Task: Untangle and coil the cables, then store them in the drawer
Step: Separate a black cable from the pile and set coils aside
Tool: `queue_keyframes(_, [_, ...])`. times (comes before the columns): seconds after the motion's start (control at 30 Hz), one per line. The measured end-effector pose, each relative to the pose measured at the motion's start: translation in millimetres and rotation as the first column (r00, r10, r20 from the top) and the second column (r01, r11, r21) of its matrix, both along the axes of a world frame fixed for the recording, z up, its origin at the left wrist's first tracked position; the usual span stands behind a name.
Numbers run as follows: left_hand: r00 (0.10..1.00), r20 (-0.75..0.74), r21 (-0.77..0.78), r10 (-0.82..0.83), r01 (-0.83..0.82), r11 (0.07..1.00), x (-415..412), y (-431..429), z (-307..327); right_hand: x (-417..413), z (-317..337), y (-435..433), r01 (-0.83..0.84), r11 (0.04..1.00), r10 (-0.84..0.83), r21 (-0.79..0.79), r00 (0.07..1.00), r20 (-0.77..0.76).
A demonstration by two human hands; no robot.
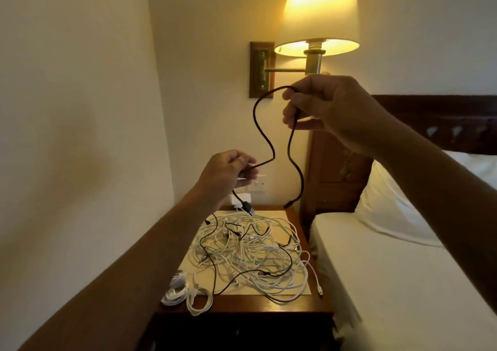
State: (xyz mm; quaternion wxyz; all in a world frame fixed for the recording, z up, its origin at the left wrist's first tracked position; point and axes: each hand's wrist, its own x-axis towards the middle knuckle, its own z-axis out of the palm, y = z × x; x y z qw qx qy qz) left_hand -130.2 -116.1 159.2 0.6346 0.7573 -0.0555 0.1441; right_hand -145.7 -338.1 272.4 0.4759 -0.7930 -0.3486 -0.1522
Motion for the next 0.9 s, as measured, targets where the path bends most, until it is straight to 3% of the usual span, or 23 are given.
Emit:
queue_keyframes(0.07, [0.993, -0.011, -0.318, -0.118, 0.108, 0.942, -16.8, 13.7, 13.7, -5.6, -2.2, -19.0, 0.036, 0.999, -0.037, -0.023, 0.999, -0.034])
queue_keyframes(0.13, [0.988, -0.013, -0.361, -0.153, 0.138, 0.922, -33.7, 20.4, 24.1, -9.8, -10.5, -33.8, 0.054, 0.998, -0.058, -0.033, 0.992, -0.116])
queue_keyframes(0.2, [0.975, -0.051, -0.222, -0.214, 0.198, 0.955, -51.0, 7.1, 26.2, -15.4, -20.2, -38.8, 0.025, 1.000, -0.027, -0.015, 0.978, -0.206])
queue_keyframes(0.27, [0.961, -0.070, -0.020, -0.269, 0.268, 0.963, -70.8, -18.5, 27.2, -21.6, -29.2, -33.8, 0.001, 0.998, -0.013, -0.065, 0.982, -0.187])
queue_keyframes(0.33, [0.959, -0.027, 0.131, -0.283, 0.284, 0.950, -84.9, -43.2, 31.9, -27.7, -35.3, -24.0, 0.041, 0.986, -0.049, -0.161, 0.998, -0.044])
queue_keyframes(0.4, [0.985, 0.065, 0.245, -0.160, 0.140, 0.959, -91.3, -55.7, 35.6, -32.6, -35.5, -17.1, 0.129, 0.968, -0.105, -0.213, 0.987, 0.122])
queue_keyframes(0.43, [0.988, 0.092, 0.262, -0.121, 0.093, 0.961, -93.0, -57.0, 36.4, -35.3, -33.5, -16.3, 0.158, 0.964, -0.121, -0.214, 0.977, 0.175])
queue_keyframes(0.53, [0.983, 0.065, 0.228, -0.169, 0.151, 0.962, -96.1, -46.9, 34.4, -39.3, -27.2, -24.6, 0.202, 0.956, -0.143, -0.213, 0.955, 0.260])
queue_keyframes(0.67, [0.999, 0.026, 0.326, -0.048, 0.036, 0.945, -84.0, 4.3, 25.1, -31.0, -32.4, -48.1, 0.321, 0.923, -0.240, -0.212, 0.911, 0.336])
queue_keyframes(0.77, [0.996, -0.094, 0.227, 0.007, 0.015, 0.974, -73.9, 56.7, 8.5, -20.5, -44.6, -69.4, 0.337, 0.911, -0.263, -0.239, 0.919, 0.294])
queue_keyframes(0.83, [0.990, -0.106, 0.231, 0.092, -0.066, 0.971, -73.5, 85.0, 0.8, -14.3, -57.3, -77.6, 0.276, 0.889, -0.219, -0.366, 0.957, 0.189])
queue_keyframes(0.9, [0.979, -0.027, 0.318, 0.202, -0.183, 0.930, -76.3, 96.6, -0.9, -9.2, -72.3, -78.1, 0.150, 0.827, -0.175, -0.542, 0.985, 0.007])
